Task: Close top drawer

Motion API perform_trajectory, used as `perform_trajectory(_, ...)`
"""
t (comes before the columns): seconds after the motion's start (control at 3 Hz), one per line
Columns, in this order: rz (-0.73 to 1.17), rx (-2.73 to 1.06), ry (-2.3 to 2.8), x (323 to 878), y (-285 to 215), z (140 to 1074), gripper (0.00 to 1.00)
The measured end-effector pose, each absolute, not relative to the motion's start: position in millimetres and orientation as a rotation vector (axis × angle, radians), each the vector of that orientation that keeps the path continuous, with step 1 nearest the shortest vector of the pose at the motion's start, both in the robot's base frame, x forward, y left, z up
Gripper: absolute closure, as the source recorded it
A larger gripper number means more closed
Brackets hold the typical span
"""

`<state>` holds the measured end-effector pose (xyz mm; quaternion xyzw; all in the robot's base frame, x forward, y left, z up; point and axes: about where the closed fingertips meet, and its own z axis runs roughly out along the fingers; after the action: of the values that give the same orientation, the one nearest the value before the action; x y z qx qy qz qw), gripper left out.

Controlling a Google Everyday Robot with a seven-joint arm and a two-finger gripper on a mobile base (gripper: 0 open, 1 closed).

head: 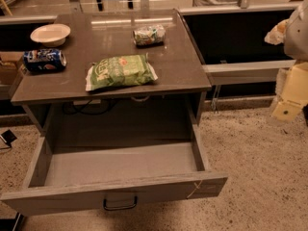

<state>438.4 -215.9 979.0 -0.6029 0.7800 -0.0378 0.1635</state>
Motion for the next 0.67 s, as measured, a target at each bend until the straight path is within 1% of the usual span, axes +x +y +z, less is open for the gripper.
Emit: perform_trajectory(0.67, -0.130, -1.739, 2.236, 440.5, -214.2, 972.8, 0.00)
